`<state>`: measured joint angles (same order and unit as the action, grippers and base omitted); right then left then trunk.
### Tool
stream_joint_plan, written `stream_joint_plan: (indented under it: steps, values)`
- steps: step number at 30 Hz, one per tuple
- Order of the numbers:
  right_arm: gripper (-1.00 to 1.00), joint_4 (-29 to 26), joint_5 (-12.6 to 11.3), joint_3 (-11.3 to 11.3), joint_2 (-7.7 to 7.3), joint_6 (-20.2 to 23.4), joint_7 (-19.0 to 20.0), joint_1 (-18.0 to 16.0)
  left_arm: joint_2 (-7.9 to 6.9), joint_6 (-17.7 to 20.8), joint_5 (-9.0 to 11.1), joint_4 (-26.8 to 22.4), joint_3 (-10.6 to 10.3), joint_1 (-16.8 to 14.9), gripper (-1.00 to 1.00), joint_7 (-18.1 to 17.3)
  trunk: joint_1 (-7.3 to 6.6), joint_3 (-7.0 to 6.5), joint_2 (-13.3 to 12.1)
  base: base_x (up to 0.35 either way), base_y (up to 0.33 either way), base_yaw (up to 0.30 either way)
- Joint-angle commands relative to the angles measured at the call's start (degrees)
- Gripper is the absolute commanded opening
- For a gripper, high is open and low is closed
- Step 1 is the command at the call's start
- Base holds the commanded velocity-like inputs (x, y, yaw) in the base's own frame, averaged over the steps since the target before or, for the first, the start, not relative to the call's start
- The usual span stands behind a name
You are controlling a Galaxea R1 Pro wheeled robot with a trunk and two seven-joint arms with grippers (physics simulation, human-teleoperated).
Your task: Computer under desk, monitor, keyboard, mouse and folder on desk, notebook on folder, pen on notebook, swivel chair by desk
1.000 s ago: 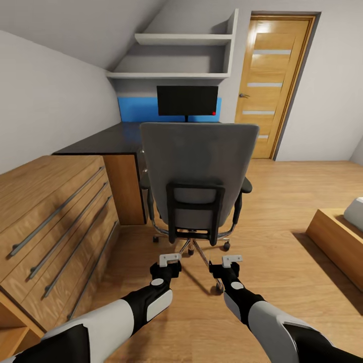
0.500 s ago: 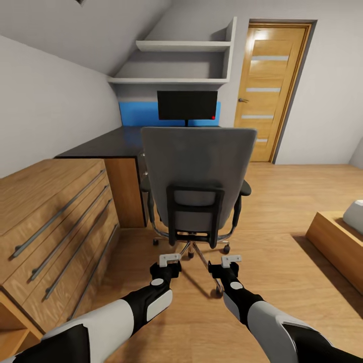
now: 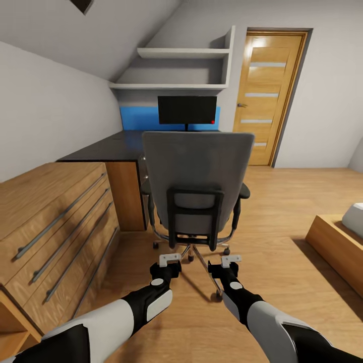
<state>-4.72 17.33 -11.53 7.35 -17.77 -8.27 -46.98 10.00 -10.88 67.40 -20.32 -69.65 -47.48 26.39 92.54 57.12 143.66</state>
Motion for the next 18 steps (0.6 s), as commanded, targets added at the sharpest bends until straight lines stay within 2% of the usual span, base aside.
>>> stream_joint_plan:
  steps: [1,18]
  values:
    - [1.00,0.1,0.6,-0.4,0.04,-0.2,-0.2,0.0,0.00,-0.4,0.6,0.0,-0.5,-0.1,1.00,0.2,-0.01,-0.04,0.0,0.000,0.000,0.000]
    - [1.00,0.1,0.6,-0.4,0.12,-0.2,-0.3,0.0,0.00,-0.3,0.8,0.0,-0.5,-0.1,1.00,0.3,-0.01,-0.53,0.0,0.000,0.000,0.000]
